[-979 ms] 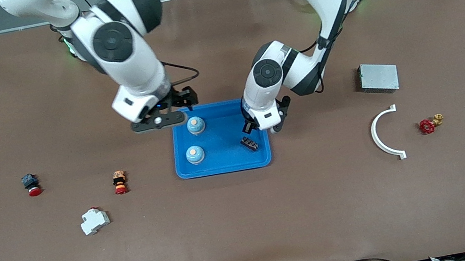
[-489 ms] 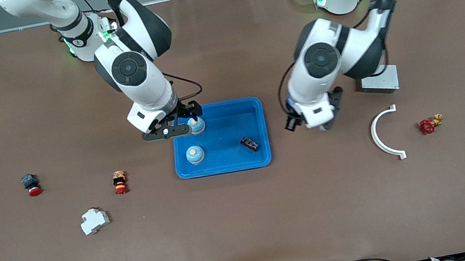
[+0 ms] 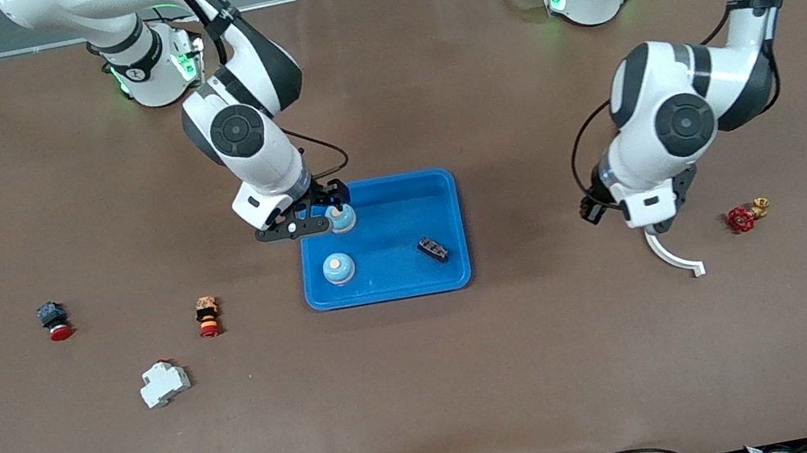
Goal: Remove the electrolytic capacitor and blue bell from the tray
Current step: 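Grasp a black capacitor with the left gripper while the right gripper nears a bell, then place the capacitor by the white arc while the right gripper grasps a bell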
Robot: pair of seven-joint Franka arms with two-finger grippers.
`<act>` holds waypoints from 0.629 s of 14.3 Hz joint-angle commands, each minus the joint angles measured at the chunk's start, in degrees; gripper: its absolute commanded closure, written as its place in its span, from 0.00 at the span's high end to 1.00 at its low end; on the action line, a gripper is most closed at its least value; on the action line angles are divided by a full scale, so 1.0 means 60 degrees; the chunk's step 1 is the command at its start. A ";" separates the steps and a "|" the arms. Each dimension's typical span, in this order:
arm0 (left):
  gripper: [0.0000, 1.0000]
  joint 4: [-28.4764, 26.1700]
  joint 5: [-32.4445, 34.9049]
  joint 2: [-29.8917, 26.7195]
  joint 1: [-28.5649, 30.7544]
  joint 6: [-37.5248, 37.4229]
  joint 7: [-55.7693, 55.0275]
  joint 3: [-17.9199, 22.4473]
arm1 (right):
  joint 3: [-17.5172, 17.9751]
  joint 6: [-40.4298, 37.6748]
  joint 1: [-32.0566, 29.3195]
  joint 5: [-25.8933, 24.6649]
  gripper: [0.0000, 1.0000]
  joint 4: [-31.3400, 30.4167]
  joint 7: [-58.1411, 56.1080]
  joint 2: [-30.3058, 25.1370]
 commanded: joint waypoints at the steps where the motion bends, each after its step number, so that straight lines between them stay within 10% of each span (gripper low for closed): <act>1: 0.00 -0.1085 0.0220 -0.0278 0.0036 0.1228 0.0014 -0.0085 | 0.0033 0.0339 0.0099 0.0116 1.00 0.0107 0.0031 0.0488; 9: 0.00 -0.2392 0.0982 0.0512 0.0402 0.3928 0.0014 -0.0071 | 0.0032 0.0722 0.0333 0.0116 1.00 0.0518 0.0016 0.1280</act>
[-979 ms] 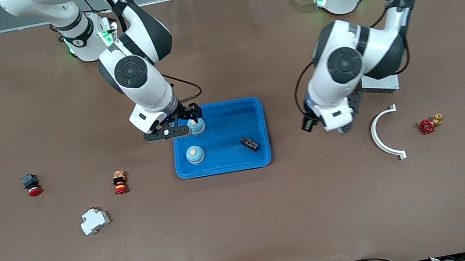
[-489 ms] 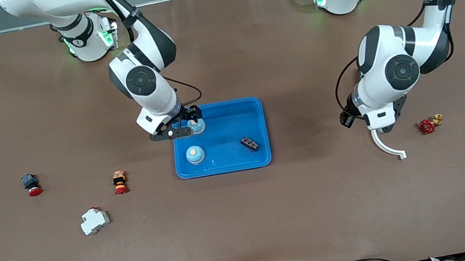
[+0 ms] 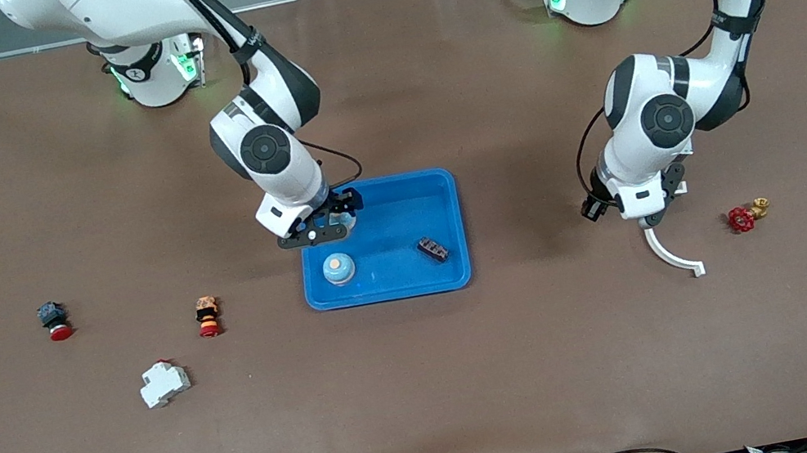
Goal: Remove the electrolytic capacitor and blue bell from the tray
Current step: 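Place the capacitor by the white arc while the right gripper grasps a bell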
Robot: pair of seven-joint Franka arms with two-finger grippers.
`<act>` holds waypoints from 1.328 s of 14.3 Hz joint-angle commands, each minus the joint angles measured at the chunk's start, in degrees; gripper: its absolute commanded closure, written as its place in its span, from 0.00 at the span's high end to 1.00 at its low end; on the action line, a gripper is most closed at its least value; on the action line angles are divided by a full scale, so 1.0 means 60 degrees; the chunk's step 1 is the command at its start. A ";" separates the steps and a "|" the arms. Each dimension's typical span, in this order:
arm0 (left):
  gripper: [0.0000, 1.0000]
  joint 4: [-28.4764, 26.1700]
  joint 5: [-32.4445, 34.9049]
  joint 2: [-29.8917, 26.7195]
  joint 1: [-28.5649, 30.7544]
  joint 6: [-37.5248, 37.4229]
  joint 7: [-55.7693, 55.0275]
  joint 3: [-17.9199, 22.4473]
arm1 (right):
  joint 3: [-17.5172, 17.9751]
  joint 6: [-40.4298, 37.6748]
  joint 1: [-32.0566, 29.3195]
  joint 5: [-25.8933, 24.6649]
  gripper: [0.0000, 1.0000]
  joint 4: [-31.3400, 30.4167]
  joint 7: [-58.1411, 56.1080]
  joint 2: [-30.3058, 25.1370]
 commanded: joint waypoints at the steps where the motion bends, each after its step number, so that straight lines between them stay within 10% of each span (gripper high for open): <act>1: 0.00 -0.0199 0.0352 0.0148 0.0209 0.0447 -0.0017 -0.0047 | -0.0041 -0.0045 0.0221 0.0102 1.00 0.0243 0.0017 0.0225; 12: 0.00 0.0035 0.1348 0.0999 0.0765 0.1473 -0.0002 -0.0032 | -0.0041 0.0218 0.0295 0.0087 1.00 0.0536 -0.0013 0.0972; 13: 0.08 0.0093 0.1348 0.1013 0.0765 0.1473 -0.0017 -0.0032 | -0.0041 0.0262 0.0295 0.0087 1.00 0.0536 -0.0013 0.1016; 16: 1.00 0.0152 0.1348 0.0882 0.0765 0.1459 -0.0177 -0.0047 | -0.0041 0.0351 0.0338 0.0087 1.00 0.0522 -0.0056 0.1162; 19: 1.00 0.0298 0.1348 0.0677 0.0693 0.1386 -0.0455 -0.0120 | -0.0041 0.0278 0.0412 0.0072 1.00 0.0493 -0.0056 0.1163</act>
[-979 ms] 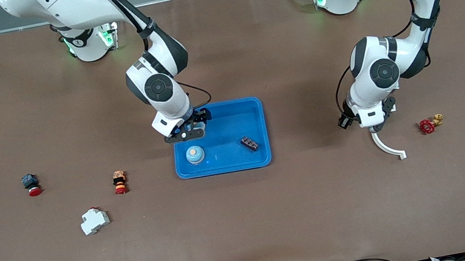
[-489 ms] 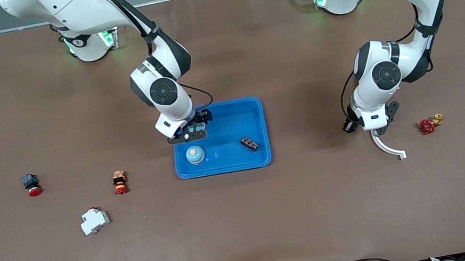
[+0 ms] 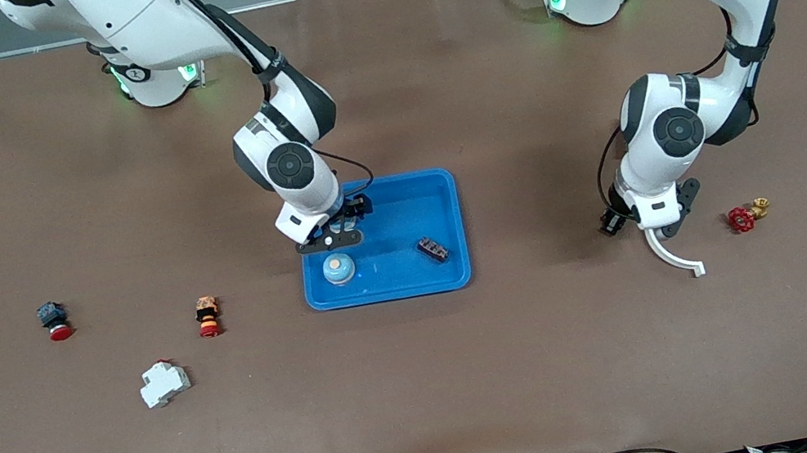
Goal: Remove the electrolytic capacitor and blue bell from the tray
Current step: 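Place the capacitor by the white arc while the right gripper grasps a bell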
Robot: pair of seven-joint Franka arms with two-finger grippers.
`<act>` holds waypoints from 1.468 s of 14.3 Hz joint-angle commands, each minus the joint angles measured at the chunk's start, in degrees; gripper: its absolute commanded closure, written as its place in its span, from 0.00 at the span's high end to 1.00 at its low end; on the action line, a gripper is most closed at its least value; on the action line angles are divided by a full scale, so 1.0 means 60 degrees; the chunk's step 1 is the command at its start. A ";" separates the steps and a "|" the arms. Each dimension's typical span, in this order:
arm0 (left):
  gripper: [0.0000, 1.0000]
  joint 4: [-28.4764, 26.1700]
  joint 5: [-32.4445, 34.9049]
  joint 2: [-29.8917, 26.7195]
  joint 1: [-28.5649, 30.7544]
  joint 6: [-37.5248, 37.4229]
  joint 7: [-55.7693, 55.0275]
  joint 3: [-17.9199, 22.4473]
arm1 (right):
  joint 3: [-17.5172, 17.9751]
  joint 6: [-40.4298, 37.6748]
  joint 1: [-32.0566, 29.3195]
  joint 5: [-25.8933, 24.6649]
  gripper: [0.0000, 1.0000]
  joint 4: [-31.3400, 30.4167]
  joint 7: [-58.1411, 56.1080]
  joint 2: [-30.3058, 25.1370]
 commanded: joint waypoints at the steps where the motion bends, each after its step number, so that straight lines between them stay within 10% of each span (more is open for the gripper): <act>1: 1.00 0.0139 0.0268 -0.0187 -0.0027 -0.0021 -0.0440 -0.0091 | -0.0060 -0.0025 0.0219 0.0071 1.00 0.0092 -0.0044 0.0069; 10: 1.00 0.0183 0.0282 -0.0742 -0.0145 -0.0809 -0.0455 -0.0296 | -0.0075 -0.0083 0.0234 0.0071 1.00 -0.0069 -0.0074 0.0084; 16: 1.00 0.0811 0.0282 -0.1388 -0.0145 -0.2361 -0.0338 -0.0837 | -0.0075 -0.0113 0.0219 0.0027 0.32 -0.0054 -0.0118 0.0069; 21: 1.00 0.1397 0.0195 -0.1198 -0.0218 -0.2511 -0.0542 -0.1246 | -0.0075 -0.1135 0.0146 0.0013 0.17 0.0092 -0.0250 -0.0500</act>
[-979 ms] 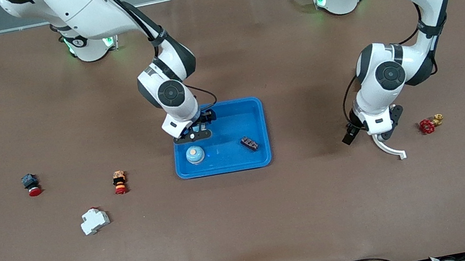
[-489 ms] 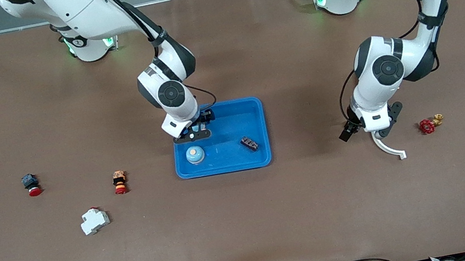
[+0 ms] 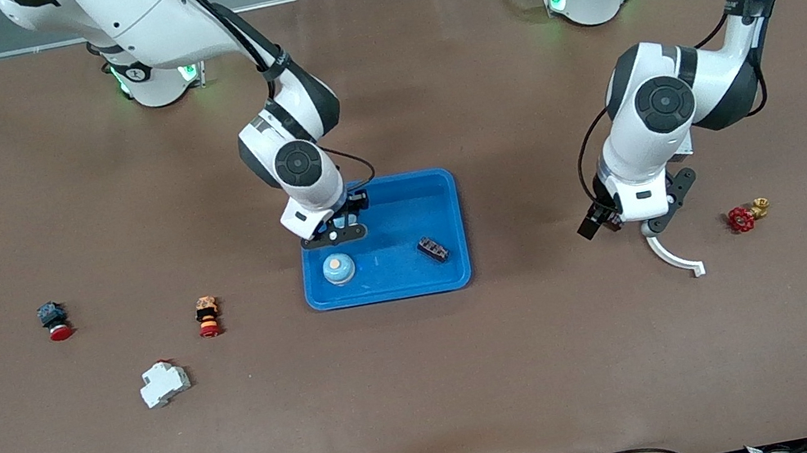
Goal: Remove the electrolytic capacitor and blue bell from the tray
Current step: 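Return the left gripper to the tray while the right gripper carries the bell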
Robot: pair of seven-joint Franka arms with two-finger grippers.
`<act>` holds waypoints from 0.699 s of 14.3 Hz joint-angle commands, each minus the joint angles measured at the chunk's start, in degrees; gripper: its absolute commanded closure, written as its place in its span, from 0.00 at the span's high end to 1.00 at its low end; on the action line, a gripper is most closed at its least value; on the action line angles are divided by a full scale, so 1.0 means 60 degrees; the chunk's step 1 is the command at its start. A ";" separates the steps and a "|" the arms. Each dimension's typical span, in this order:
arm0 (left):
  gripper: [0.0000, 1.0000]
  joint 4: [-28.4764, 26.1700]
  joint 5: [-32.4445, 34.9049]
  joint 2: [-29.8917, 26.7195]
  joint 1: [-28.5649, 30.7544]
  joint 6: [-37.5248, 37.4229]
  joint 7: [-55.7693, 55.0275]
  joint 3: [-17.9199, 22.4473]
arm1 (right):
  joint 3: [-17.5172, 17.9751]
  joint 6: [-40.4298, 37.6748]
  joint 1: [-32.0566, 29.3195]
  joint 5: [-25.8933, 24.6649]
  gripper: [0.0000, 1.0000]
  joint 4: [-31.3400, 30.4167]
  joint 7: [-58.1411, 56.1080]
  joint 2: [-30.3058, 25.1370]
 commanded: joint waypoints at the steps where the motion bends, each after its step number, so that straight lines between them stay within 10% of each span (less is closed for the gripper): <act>1: 1.00 0.0560 0.0121 0.0229 -0.0036 -0.0207 -0.0586 -0.0408 | -0.0058 -0.0966 0.0002 0.0015 0.17 0.0020 -0.0094 -0.0854; 10: 1.00 0.2449 0.0223 0.1795 -0.2157 -0.0207 -0.3954 -0.0717 | -0.0131 -0.3021 -0.1811 -0.0043 0.18 -0.0855 -0.3457 -0.3989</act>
